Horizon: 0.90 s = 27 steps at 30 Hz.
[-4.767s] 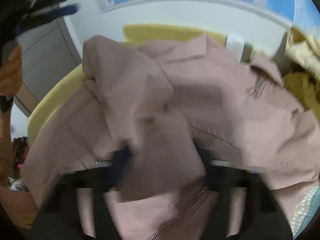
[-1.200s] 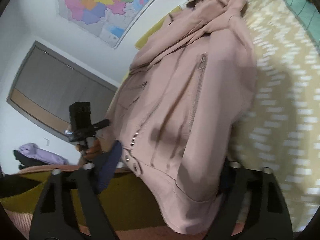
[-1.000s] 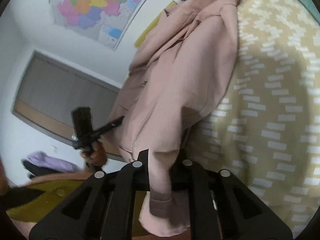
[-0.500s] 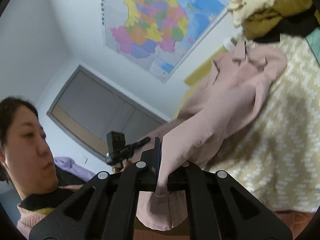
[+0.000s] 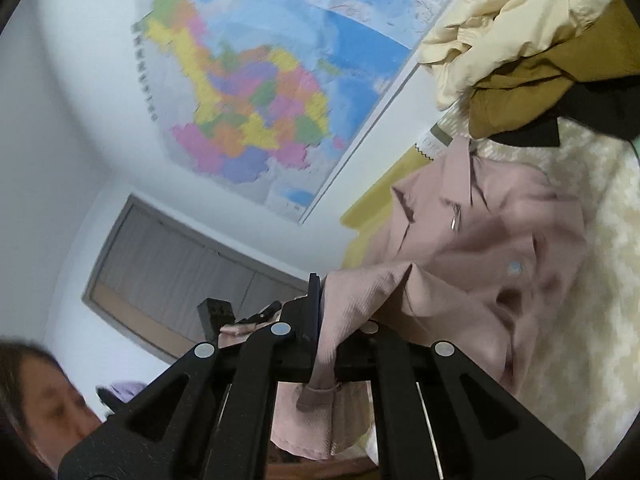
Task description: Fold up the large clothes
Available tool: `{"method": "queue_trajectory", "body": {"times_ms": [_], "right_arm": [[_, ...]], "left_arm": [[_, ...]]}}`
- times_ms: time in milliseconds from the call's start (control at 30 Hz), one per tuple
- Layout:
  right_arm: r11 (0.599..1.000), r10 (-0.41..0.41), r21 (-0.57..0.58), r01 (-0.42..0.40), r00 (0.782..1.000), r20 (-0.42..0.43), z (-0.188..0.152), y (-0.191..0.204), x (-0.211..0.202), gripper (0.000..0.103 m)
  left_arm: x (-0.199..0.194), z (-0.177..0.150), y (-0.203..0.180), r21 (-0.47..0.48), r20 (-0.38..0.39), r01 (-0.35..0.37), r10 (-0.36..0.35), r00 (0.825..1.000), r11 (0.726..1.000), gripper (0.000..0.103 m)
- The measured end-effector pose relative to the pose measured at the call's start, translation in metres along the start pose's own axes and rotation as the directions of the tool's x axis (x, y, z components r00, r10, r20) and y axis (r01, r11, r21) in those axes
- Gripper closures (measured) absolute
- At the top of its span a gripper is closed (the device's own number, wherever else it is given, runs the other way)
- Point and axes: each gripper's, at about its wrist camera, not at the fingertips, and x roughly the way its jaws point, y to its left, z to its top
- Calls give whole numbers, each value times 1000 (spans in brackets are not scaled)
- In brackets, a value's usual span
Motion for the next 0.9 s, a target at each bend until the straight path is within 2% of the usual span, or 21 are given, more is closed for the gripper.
{"method": "queue_trajectory", "body": {"times_ms": [167,333,467,500,533,567,600,633,667,700,733,800,900], "right_arm": [[996,-78,53,78,997,2,47,-23,31,97],[972,-180,152,178,984,-3,83,-68,60,93],[943,-244,229,243,969,-28,97,-102,76,82],[934,-269,234,271,962,-44,100,-109,82,70],[927,-281,243,284,958,-47,101,-112,83,62],[925,-291,241,293,956,-46,102,-113,84,49],[929,-300,215,302,953,-41,103,-108,83,38],[933,-308,185,309,951,-33,103,-101,81,33],[938,-319,137,318,948,-15,103,-89,77,26],[942,-329,77,328,944,4,103,-75,71,23],[940,-340,35,339,940,19,102,-65,67,21],[914,-390,-99,393,919,56,92,-37,56,15],[817,-507,-280,505,859,70,72,-16,61,13]], "left_arm": [[55,53,19,-49,-58,-63,61,996,997,100],[120,82,39,-66,-155,-152,140,978,986,100],[164,94,48,-76,-228,-208,186,956,975,99],[173,95,51,-85,-244,-228,202,948,970,98],[180,96,53,-95,-260,-239,208,943,966,94],[185,97,56,-110,-275,-235,197,941,966,89],[186,97,58,-128,-283,-224,181,942,966,87],[181,97,56,-120,-259,-213,176,950,970,84],[175,97,51,-97,-237,-194,167,957,976,67],[165,98,44,-64,-209,-172,156,965,983,52],[151,95,41,-37,-158,-153,145,977,988,29],[126,89,34,9,-78,-147,148,986,989,27],[111,70,16,143,-74,-137,148,986,980,27]]}}
